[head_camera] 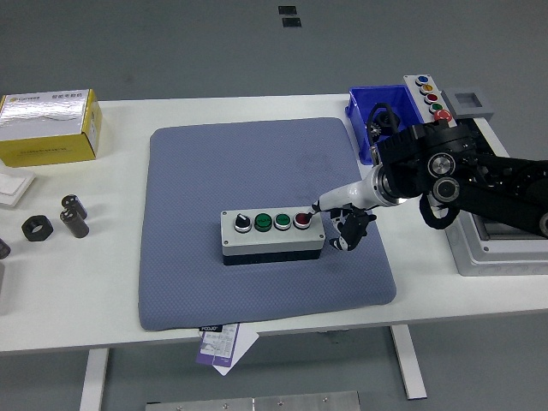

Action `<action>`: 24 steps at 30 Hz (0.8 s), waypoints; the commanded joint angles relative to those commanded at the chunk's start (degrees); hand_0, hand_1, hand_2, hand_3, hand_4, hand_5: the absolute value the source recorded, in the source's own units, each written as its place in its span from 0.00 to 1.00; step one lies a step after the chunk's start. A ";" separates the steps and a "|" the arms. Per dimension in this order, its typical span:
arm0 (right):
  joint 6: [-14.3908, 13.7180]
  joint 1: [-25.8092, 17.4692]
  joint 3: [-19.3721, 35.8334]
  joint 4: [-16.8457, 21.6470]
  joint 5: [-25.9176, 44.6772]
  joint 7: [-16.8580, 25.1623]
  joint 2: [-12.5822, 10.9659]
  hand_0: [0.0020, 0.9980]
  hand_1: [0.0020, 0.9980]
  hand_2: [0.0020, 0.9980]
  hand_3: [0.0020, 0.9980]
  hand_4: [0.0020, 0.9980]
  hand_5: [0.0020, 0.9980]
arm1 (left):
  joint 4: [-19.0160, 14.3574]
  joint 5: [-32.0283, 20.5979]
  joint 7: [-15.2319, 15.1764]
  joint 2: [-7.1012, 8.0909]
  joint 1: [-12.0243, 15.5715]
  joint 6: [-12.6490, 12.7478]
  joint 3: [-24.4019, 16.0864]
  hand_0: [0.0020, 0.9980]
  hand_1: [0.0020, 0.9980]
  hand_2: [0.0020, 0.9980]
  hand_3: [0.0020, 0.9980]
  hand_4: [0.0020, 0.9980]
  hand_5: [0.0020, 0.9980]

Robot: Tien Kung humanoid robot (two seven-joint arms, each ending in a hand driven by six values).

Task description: Pick up the button,place it on the desk,press the button,press the button

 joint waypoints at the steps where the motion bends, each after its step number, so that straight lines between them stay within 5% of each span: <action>1: -0.10 0.01 -0.18 0.03 -0.24 0.00 0.04 0.03 0.17 0.25 1.00 0.43 0.00 | 0.00 -0.01 0.00 0.00 -0.01 0.00 0.00 0.62 0.50 0.49 0.59 0.65 0.13; 8: -0.39 -0.05 1.74 1.82 -0.60 0.00 -1.07 0.03 0.17 0.25 1.00 0.42 0.00 | -0.01 -0.09 0.01 -0.09 0.11 0.02 -0.02 0.62 0.50 0.49 0.59 0.65 0.13; 18: 0.85 -5.80 15.96 6.28 -1.89 0.02 -6.74 0.03 0.17 0.25 1.00 0.43 0.00 | 0.02 -0.19 -0.04 -0.28 0.35 0.05 -0.03 0.62 0.50 0.49 0.59 0.65 0.13; 24: -6.40 -14.86 27.42 2.03 -9.06 3.44 -4.46 0.03 0.17 0.25 1.00 0.45 0.03 | 0.04 -0.84 -0.25 -0.70 0.65 0.04 0.43 0.62 0.50 0.49 0.59 0.65 0.13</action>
